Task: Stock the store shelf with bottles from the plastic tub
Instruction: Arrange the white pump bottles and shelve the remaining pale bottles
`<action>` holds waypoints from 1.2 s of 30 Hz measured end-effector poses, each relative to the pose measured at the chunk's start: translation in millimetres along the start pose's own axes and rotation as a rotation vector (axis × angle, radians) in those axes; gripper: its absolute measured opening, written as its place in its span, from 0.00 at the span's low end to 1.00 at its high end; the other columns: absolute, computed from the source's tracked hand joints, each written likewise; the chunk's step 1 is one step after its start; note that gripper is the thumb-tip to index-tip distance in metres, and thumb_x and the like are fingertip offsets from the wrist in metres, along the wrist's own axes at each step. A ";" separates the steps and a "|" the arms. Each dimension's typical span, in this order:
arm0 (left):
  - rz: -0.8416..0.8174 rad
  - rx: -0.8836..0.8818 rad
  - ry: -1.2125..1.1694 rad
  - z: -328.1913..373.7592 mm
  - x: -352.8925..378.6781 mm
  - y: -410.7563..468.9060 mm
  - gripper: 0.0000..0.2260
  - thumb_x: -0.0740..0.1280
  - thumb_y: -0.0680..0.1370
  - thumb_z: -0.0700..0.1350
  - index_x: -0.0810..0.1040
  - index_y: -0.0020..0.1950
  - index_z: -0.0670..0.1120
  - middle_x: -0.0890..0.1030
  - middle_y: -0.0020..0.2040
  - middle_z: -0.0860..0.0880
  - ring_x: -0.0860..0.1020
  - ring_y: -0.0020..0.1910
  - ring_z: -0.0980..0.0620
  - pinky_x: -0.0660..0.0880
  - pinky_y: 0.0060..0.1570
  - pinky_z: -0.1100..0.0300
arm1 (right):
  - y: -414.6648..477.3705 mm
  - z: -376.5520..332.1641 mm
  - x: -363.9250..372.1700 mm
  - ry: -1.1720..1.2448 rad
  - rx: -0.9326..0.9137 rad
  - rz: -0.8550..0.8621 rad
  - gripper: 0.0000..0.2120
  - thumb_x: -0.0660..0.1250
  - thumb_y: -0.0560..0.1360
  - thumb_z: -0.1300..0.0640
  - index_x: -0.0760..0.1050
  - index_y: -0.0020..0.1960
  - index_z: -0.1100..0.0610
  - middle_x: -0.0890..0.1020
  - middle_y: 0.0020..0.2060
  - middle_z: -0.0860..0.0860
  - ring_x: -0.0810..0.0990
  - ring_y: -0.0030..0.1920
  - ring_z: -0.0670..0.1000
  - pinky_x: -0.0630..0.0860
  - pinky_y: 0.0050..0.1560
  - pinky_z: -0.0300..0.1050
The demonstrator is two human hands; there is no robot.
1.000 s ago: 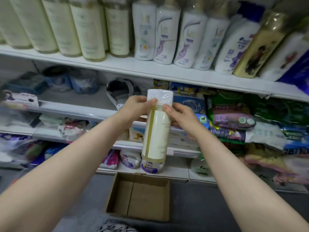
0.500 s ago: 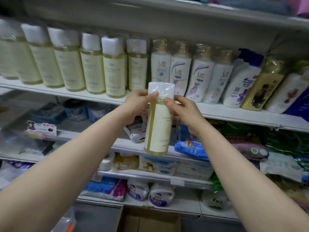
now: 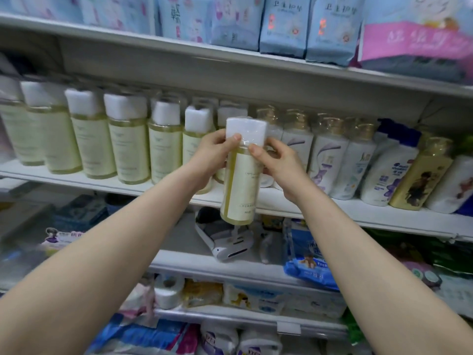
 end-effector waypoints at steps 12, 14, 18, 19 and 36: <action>0.048 0.086 -0.032 -26.6 -6.5 25.2 0.12 0.59 0.84 0.49 0.75 0.66 0.50 0.82 0.57 0.50 0.80 0.59 0.49 0.77 0.61 0.47 | 26.5 15.4 17.8 -0.041 -0.019 0.065 0.21 0.74 0.73 0.44 0.76 0.64 0.47 0.83 0.56 0.45 0.81 0.59 0.43 0.79 0.62 0.52; 0.053 0.091 -0.050 -29.1 -5.7 25.1 0.13 0.58 0.84 0.48 0.74 0.67 0.49 0.81 0.59 0.50 0.79 0.60 0.51 0.76 0.62 0.49 | 28.6 17.6 19.1 -0.034 -0.021 0.062 0.19 0.73 0.75 0.46 0.75 0.64 0.46 0.83 0.55 0.42 0.80 0.57 0.39 0.79 0.59 0.44; 0.017 0.132 0.017 -45.6 -2.3 16.1 0.15 0.60 0.84 0.49 0.72 0.70 0.50 0.80 0.62 0.54 0.77 0.62 0.57 0.74 0.65 0.52 | 26.9 21.4 21.0 0.025 -0.010 0.059 0.18 0.71 0.77 0.50 0.73 0.65 0.45 0.81 0.51 0.37 0.79 0.50 0.30 0.77 0.47 0.31; -0.007 0.144 0.052 -52.4 -1.9 12.2 0.17 0.62 0.83 0.49 0.70 0.72 0.52 0.80 0.63 0.56 0.77 0.63 0.58 0.74 0.65 0.52 | 25.9 21.9 21.1 0.029 -0.011 0.054 0.19 0.71 0.77 0.50 0.72 0.66 0.45 0.81 0.52 0.36 0.79 0.51 0.30 0.77 0.49 0.32; 0.375 0.150 0.287 -82.8 10.1 -12.0 0.21 0.76 0.73 0.46 0.73 0.62 0.51 0.78 0.57 0.55 0.77 0.56 0.59 0.76 0.56 0.65 | -3.2 61.5 20.2 -0.118 0.040 0.051 0.32 0.71 0.76 0.65 0.65 0.76 0.51 0.76 0.67 0.46 0.75 0.65 0.43 0.76 0.65 0.43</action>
Point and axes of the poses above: each hand's wrist, its own y-axis towards the middle knuckle, its own x-axis out of the palm, z = x × y, the point moved 1 cm from there along y, towards the middle knuckle
